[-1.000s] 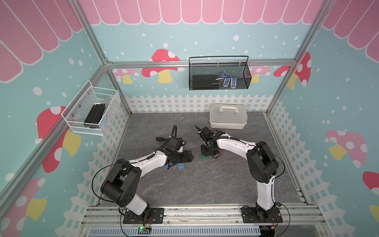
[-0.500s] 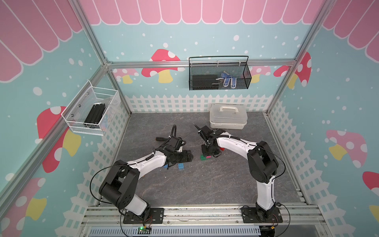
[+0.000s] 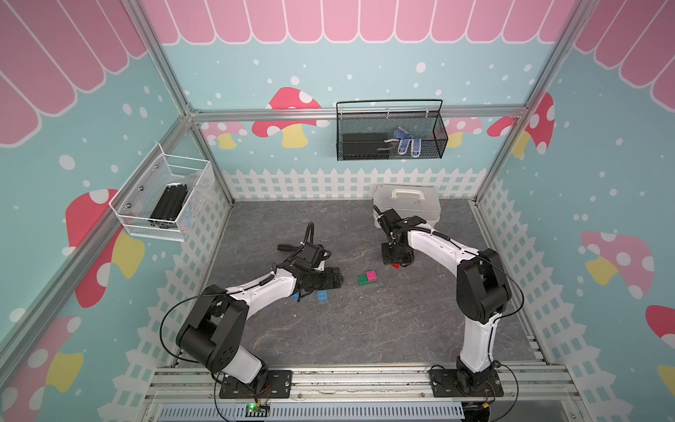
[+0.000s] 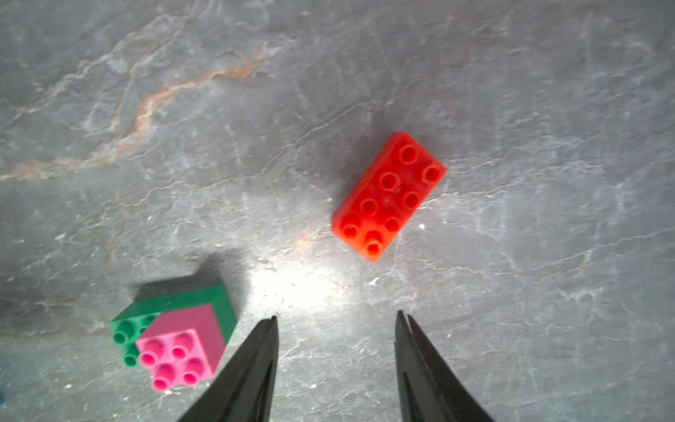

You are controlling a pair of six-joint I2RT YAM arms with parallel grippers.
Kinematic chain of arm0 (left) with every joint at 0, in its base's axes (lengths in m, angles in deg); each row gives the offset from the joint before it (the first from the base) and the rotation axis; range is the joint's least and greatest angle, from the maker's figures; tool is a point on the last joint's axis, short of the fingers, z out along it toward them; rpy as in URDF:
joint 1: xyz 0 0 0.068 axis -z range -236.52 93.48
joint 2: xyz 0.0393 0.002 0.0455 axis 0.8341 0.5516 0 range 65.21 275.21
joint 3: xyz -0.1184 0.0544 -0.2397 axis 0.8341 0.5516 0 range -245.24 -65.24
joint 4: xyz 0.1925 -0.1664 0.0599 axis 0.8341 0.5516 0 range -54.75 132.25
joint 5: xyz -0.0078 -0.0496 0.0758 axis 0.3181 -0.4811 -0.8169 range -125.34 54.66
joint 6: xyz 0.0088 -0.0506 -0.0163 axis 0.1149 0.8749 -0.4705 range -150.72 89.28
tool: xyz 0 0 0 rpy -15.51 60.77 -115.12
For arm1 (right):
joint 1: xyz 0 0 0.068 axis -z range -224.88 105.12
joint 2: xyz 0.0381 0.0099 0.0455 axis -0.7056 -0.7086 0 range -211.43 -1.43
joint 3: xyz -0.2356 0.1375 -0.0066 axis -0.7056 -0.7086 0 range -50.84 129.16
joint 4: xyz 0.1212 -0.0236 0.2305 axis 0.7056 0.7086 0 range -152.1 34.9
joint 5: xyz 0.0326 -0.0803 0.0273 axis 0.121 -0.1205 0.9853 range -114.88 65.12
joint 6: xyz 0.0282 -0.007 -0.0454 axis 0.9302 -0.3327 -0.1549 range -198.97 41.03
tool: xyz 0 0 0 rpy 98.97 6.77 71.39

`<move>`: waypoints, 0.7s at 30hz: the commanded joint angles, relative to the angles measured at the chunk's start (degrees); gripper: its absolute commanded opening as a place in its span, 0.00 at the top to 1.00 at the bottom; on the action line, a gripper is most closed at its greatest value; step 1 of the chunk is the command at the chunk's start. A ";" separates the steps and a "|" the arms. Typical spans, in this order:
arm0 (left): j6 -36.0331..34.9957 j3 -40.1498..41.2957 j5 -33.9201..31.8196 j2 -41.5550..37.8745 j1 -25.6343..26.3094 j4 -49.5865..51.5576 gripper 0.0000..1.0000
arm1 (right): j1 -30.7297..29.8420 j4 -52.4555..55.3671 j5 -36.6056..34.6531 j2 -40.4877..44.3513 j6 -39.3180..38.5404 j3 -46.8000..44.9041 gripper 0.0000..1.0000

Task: Assemble the number 5 with lego
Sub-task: Adjust the lego brick at the center of the board.

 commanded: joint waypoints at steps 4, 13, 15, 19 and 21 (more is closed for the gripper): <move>0.29 -1.68 -0.96 -1.02 0.21 0.54 0.10 | -0.10 1.87 -4.98 -5.34 -1.59 6.22 0.42; 0.02 -1.76 -1.18 -0.45 0.22 0.83 0.10 | -0.11 3.26 -10.25 -11.79 -3.78 11.38 0.35; 0.02 -1.92 -1.18 -0.45 0.19 0.94 0.10 | -0.06 3.28 -10.87 -13.03 -4.19 11.93 0.35; -0.24 -2.29 -1.39 -0.62 0.15 1.42 0.10 | 0.76 4.43 -11.73 -13.21 -5.01 10.60 0.34; -0.33 -2.37 -1.44 -0.64 0.14 1.70 0.10 | 1.73 5.20 -11.98 -11.17 -5.52 7.58 0.34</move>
